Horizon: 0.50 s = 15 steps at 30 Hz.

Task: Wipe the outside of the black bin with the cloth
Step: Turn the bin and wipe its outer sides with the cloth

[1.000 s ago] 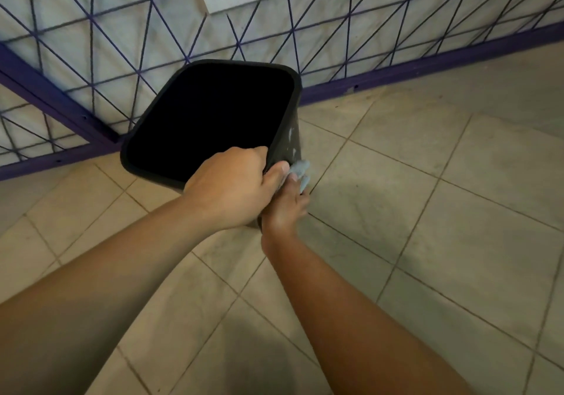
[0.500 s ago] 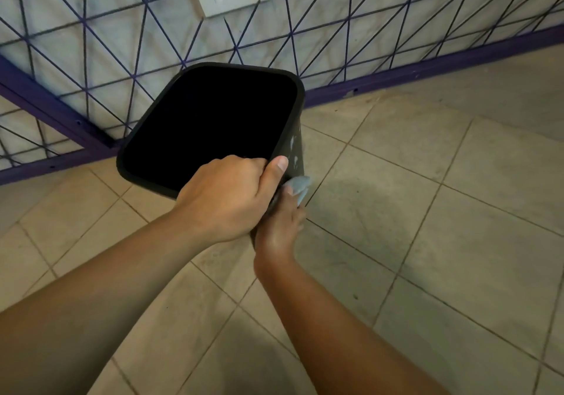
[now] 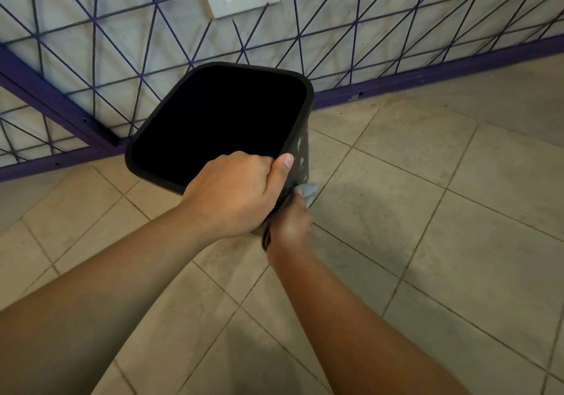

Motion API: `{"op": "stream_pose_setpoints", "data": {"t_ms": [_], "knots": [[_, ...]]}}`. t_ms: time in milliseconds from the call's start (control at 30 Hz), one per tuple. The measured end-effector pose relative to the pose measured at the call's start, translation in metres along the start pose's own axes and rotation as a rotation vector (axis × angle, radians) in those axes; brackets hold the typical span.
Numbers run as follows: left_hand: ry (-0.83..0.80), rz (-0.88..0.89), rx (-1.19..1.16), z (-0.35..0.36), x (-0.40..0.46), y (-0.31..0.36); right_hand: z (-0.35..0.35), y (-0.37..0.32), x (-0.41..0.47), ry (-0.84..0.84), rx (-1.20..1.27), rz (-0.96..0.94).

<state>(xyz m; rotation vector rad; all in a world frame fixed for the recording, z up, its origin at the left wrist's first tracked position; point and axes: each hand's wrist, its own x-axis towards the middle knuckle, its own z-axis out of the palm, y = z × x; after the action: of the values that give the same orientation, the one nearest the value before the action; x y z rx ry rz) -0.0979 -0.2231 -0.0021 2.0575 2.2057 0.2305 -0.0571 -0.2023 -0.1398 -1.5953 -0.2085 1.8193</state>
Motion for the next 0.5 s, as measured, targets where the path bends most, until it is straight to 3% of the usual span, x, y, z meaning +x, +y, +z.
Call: {"op": "stream_pose_setpoints", "data": {"t_ms": [67,200,367,500], "knots": [[0.002,-0.009,-0.012,-0.001,0.0,-0.001,-0.004,0.007,-0.013,-0.031,-0.059,-0.046],[-0.004,-0.002,-0.029,-0.001,0.001,-0.002,-0.006,0.003,0.005,0.071,-0.163,0.015],[-0.009,0.012,-0.044,-0.002,0.002,-0.003,-0.018,0.018,-0.017,-0.055,-0.18,-0.103],[-0.007,0.033,-0.053,0.0,0.004,-0.007,-0.013,0.011,0.003,0.061,-0.261,-0.063]]}}
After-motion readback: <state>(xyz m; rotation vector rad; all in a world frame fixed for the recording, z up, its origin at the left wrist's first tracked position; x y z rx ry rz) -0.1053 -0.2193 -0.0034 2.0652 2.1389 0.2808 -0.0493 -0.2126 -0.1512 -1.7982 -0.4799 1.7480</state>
